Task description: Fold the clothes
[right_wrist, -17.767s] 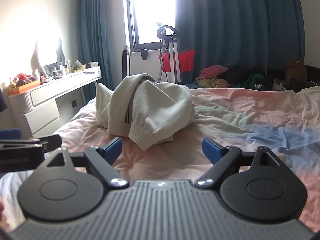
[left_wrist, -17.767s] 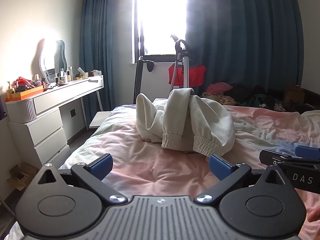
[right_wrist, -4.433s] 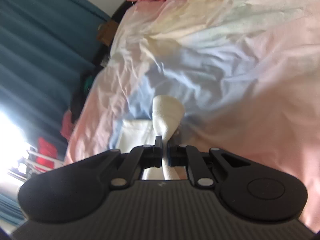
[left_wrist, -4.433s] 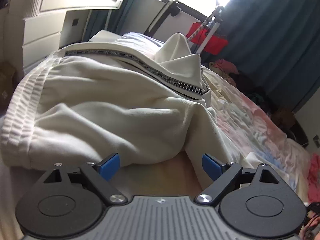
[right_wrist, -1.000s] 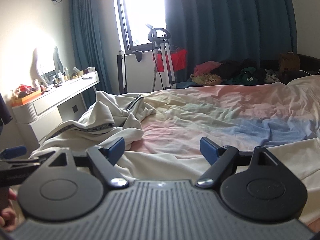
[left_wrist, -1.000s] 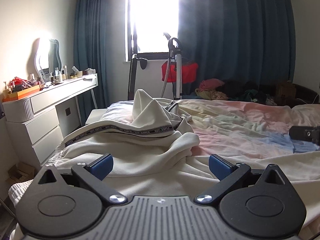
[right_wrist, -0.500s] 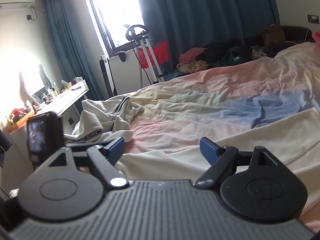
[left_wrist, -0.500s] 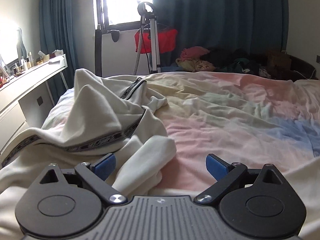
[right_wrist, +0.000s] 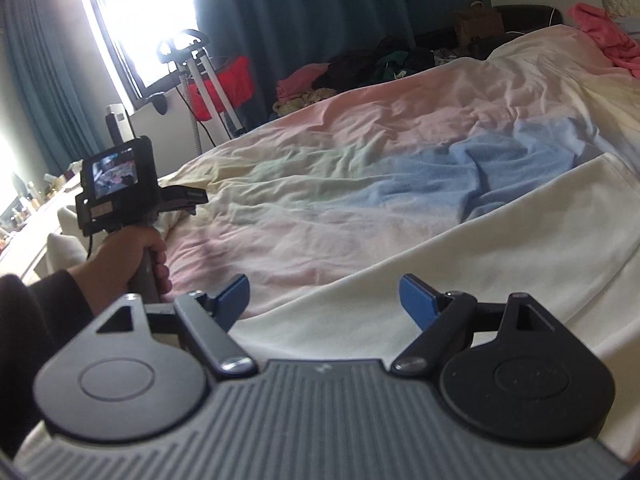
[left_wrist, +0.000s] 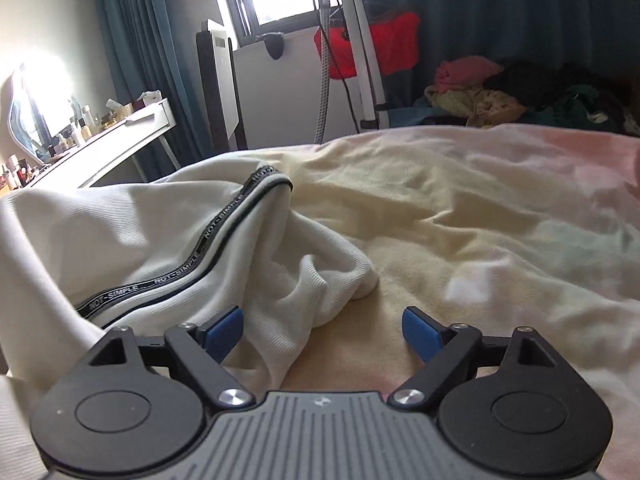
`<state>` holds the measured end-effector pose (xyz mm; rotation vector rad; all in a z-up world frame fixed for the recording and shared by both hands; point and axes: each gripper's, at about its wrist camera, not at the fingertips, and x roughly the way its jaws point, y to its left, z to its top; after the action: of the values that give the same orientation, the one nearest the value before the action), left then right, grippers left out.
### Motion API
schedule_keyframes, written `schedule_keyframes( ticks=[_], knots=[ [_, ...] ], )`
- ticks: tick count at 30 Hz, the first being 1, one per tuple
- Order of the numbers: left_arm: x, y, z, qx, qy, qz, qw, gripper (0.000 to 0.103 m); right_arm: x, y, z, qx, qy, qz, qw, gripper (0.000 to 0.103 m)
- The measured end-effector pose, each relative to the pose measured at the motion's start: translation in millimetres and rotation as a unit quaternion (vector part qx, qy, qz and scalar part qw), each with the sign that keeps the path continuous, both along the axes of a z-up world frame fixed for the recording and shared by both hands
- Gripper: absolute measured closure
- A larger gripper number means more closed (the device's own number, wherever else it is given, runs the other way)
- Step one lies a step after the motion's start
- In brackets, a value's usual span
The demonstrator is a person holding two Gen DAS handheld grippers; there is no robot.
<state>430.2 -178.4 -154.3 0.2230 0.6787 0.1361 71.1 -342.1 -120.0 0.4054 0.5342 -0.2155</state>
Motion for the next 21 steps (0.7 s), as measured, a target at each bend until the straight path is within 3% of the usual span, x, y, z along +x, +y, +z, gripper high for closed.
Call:
schedule_keyframes(
  ticks=[2, 3, 4, 6, 8, 12, 15, 18, 21],
  knots=[
    [13, 1, -7, 0.0, 0.0, 0.013, 0.9999, 0.021, 13, 2, -9, -0.014, 0.011, 0.004, 1.0, 0.019],
    [16, 3, -7, -0.005, -0.006, 0.022, 0.9997, 0.037, 18, 3, -12, -0.016, 0.013, 0.005, 1.0, 0.019],
    [18, 5, -7, -0.012, -0.007, 0.026, 0.9996, 0.043, 21, 3, -14, -0.017, 0.014, 0.005, 1.0, 0.019],
    [21, 5, -3, -0.013, -0.001, 0.012, 0.9998, 0.07, 26, 2, -18, -0.015, 0.017, 0.003, 1.0, 0.019],
    [19, 0, 6, 0.001, -0.002, -0.005, 1.0, 0.084, 28, -1, -20, -0.01, 0.021, -0.003, 1.0, 0.019],
    [-9, -13, 47, -0.031, -0.032, -0.056, 0.9975, 0.088, 24, -8, -19, 0.014, 0.021, -0.013, 1.0, 0.019],
    [-40, -36, 87, -0.062, -0.061, -0.116, 0.9895, 0.089, 16, -12, -14, 0.025, 0.012, -0.02, 0.999, 0.019],
    [-79, -70, 119, -0.106, -0.076, -0.182, 0.9747, 0.089, 7, -17, -9, 0.033, 0.005, -0.032, 0.999, 0.019],
    [-117, -107, 139, -0.153, -0.071, -0.246, 0.9545, 0.089, 0, -24, -7, 0.038, 0.003, -0.053, 0.998, 0.019]
  ],
)
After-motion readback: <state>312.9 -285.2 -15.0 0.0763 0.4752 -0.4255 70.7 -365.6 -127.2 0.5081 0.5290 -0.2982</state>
